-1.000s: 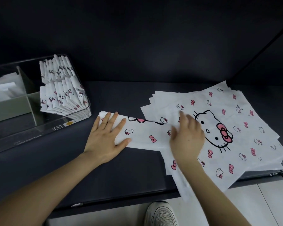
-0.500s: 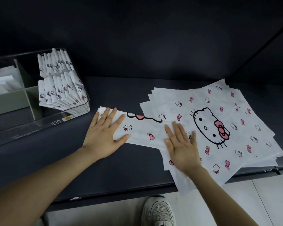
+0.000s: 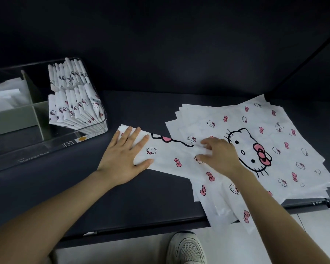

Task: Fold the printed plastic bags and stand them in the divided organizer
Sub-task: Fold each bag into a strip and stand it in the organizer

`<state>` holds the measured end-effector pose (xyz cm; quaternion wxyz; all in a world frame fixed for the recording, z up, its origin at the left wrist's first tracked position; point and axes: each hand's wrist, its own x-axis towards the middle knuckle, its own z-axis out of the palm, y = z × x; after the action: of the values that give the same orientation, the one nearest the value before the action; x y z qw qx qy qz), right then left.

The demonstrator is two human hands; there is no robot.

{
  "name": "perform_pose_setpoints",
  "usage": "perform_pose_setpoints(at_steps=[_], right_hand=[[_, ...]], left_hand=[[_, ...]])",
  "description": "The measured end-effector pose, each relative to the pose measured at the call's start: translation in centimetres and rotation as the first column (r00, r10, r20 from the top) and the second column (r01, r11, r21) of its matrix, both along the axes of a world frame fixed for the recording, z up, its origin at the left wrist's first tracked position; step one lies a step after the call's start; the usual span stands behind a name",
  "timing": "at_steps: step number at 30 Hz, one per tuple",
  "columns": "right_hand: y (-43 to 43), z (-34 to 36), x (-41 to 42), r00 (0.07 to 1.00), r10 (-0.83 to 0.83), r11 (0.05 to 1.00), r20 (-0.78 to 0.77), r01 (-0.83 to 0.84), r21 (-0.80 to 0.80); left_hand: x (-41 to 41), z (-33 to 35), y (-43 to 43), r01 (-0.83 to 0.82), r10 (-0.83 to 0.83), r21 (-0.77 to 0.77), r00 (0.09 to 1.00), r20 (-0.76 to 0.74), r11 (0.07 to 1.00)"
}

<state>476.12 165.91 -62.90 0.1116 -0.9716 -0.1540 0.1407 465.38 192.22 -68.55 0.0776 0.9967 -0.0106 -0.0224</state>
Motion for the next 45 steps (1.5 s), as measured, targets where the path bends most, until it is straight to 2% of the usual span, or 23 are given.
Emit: perform_pose_setpoints(at_steps=[3, 5, 8, 10, 12, 15, 17, 20, 22, 24, 25, 26, 28, 30, 31, 32, 33, 34, 36, 38, 41, 45], right_hand=[[0.3, 1.0, 0.3, 0.984, -0.019, 1.000, -0.175, 0.019, 0.003], [0.6, 1.4, 0.0, 0.979, 0.011, 0.999, -0.203, -0.017, -0.029], [0.5, 1.8, -1.2, 0.976, 0.006, 0.999, -0.217, 0.002, 0.037], [0.2, 1.9, -2.3, 0.962, -0.025, 0.989, -0.271, 0.064, 0.135], [-0.1, 2.0, -3.2, 0.928, -0.087, 0.956, -0.362, 0.180, 0.230], [-0.3, 1.8, -4.9, 0.845, -0.164, 0.875, -0.509, 0.362, 0.320], [-0.1, 1.7, -5.8, 0.774, -0.190, 0.816, -0.604, 0.467, 0.341], [0.3, 1.7, -6.5, 0.667, -0.209, 0.750, -0.715, 0.579, 0.320], [0.5, 1.9, -6.8, 0.556, -0.193, 0.689, -0.809, 0.663, 0.292], [0.6, 2.5, -6.9, 0.424, -0.120, 0.607, -0.898, 0.747, 0.271], [0.8, 3.1, -7.0, 0.379, -0.079, 0.586, -0.922, 0.766, 0.265], [0.8, 3.5, -6.9, 0.375, -0.051, 0.587, -0.926, 0.761, 0.276], [0.6, 4.4, -6.4, 0.462, -0.047, 0.589, -0.886, 0.729, 0.349], [0.4, 4.8, -5.8, 0.656, -0.107, 0.583, -0.747, 0.650, 0.487], [0.4, 5.0, -5.7, 0.750, -0.118, 0.578, -0.651, 0.585, 0.569], [0.4, 4.9, -5.4, 0.811, -0.063, 0.583, -0.581, 0.502, 0.638], [0.6, 5.0, -5.5, 0.833, 0.057, 0.596, -0.550, 0.414, 0.688], [0.9, 4.8, -5.6, 0.818, 0.193, 0.624, -0.541, 0.323, 0.712], [2.0, 3.9, -5.8, 0.782, 0.319, 0.718, -0.536, 0.170, 0.675], [3.3, 3.0, -6.0, 0.830, 0.281, 0.777, -0.481, 0.097, 0.622], [4.7, 2.3, -6.0, 0.905, 0.201, 0.780, -0.375, 0.084, 0.620], [4.0, 1.0, -5.7, 0.924, 0.110, 0.773, -0.366, 0.152, 0.616]], left_hand=[[0.4, 0.3, 0.7, 0.075, -0.074, 0.011, 0.997, -0.008, 0.997], [0.6, 0.4, 1.1, 0.119, -0.119, 0.003, 0.993, -0.018, 0.993], [1.1, 0.3, 1.8, 0.182, -0.183, -0.033, 0.983, -0.032, 0.983], [1.1, 0.6, 2.1, 0.212, -0.212, -0.028, 0.977, 0.026, 0.977], [0.5, 1.4, 1.4, 0.240, -0.231, -0.038, 0.960, 0.159, 0.970], [-2.1, 2.1, -1.6, 0.378, -0.295, -0.246, 0.902, 0.317, 0.892], [-3.8, 1.5, -3.9, 0.440, -0.355, -0.360, 0.892, 0.280, 0.823], [-4.7, -0.3, -5.1, 0.432, -0.389, -0.297, 0.900, 0.196, 0.851], [-4.6, -0.8, -4.9, 0.422, -0.371, -0.302, 0.904, 0.213, 0.855], [-4.8, -0.8, -5.0, 0.407, -0.338, -0.388, 0.911, 0.235, 0.827], [-4.8, -0.9, -5.1, 0.385, -0.308, -0.454, 0.922, 0.236, 0.804], [-4.8, -0.8, -5.2, 0.344, -0.267, -0.529, 0.938, 0.219, 0.776], [-4.8, -0.4, -5.3, 0.147, -0.144, -0.724, 0.987, 0.066, 0.674], [-4.8, 1.1, -5.1, -0.130, -0.048, -0.867, 0.984, -0.174, 0.482], [-4.8, 1.9, -4.9, -0.215, -0.038, -0.903, 0.968, -0.246, 0.373], [-4.8, 2.4, -4.7, -0.271, -0.030, -0.918, 0.956, -0.292, 0.289], [-4.8, 2.9, -4.5, -0.314, -0.019, -0.921, 0.945, -0.327, 0.232], [-4.7, 3.2, -4.5, -0.343, -0.009, -0.918, 0.936, -0.352, 0.200], [-4.6, 3.3, -4.2, -0.377, 0.005, -0.911, 0.924, -0.382, 0.167], [-4.6, 3.3, -3.9, -0.389, 0.005, -0.909, 0.919, -0.393, 0.152], [-4.5, 3.2, -3.4, -0.409, -0.012, -0.902, 0.910, -0.415, 0.139], [-4.6, 3.3, -3.3, -0.403, -0.042, -0.907, 0.911, -0.410, 0.122]])
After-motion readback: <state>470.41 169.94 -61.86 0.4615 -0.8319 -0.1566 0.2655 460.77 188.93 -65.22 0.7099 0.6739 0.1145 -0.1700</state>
